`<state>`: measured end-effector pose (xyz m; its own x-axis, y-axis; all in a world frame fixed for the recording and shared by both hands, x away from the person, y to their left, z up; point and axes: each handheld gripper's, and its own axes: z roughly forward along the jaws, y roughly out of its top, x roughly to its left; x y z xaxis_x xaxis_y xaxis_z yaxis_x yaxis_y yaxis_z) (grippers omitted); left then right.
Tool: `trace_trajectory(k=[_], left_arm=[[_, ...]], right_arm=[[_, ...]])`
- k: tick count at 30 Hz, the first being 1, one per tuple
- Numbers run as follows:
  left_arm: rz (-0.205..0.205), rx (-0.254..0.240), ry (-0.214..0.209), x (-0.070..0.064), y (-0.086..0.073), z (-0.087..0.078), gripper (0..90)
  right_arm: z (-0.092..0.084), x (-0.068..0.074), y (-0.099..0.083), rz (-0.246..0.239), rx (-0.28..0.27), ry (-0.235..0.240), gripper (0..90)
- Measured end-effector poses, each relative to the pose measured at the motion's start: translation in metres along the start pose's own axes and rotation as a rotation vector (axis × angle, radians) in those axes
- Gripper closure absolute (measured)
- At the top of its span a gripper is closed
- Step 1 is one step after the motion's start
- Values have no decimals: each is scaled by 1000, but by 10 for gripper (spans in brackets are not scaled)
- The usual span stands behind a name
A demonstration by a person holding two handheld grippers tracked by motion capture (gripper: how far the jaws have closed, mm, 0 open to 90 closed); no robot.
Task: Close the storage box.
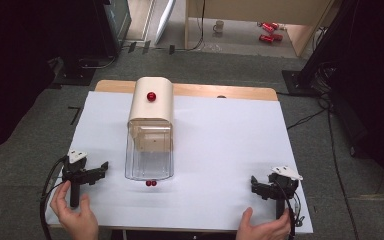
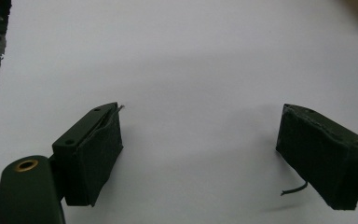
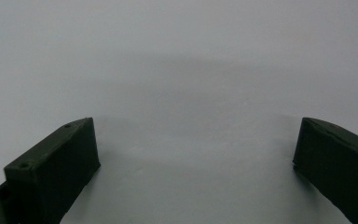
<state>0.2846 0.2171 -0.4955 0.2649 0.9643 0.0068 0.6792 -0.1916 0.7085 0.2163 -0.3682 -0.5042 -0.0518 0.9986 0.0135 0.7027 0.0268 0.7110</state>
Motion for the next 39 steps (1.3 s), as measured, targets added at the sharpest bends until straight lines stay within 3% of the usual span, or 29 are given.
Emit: trace_trajectory(k=[14, 19, 21, 24, 25, 26, 27, 28, 31, 32, 33, 34, 35, 38, 39], left_arm=[[-1, -1, -1, 0, 0, 0, 142], [-1, -1, -1, 0, 0, 0, 142], [-1, -2, 1, 0, 0, 0, 142], [1, -1, 2, 0, 0, 0, 142], [1, -1, 2, 0, 0, 0, 142], [1, -1, 3, 0, 0, 0, 142], [2, 0, 3, 0, 0, 0, 142], [3, 0, 3, -1, 0, 0, 142], [3, 0, 3, -1, 0, 0, 142], [6, 1, 4, -1, 0, 0, 142], [6, 1, 4, -1, 0, 0, 142], [7, 1, 4, -1, 0, 0, 141], [9, 1, 5, -1, 0, 0, 141], [9, 1, 5, -1, 0, 0, 141], [9, 1, 5, -1, 0, 0, 141]], right_arm=[[0, 1, 0, 4, 1, -2, 0], [-6, 8, -3, 34, -22, -33, 89], [-9, 16, -6, 47, -42, -39, 131], [-10, 36, -7, 33, -47, 4, 126], [-10, 36, -7, 33, -47, 4, 126], [-12, 47, -8, 24, -43, 25, 123], [-12, 47, -8, 24, -43, 25, 123], [-13, 58, -8, 4, -46, 43, 123], [-16, 70, -8, -15, -49, 69, 123], [-19, 81, -8, -37, -54, 89, 119], [-19, 81, -8, -37, -54, 89, 119], [-22, 93, -7, -51, -56, 109, 115], [-22, 93, -7, -51, -56, 109, 115], [-26, 116, -6, -92, -61, 154, 121], [-26, 116, -6, -92, -61, 154, 121]])
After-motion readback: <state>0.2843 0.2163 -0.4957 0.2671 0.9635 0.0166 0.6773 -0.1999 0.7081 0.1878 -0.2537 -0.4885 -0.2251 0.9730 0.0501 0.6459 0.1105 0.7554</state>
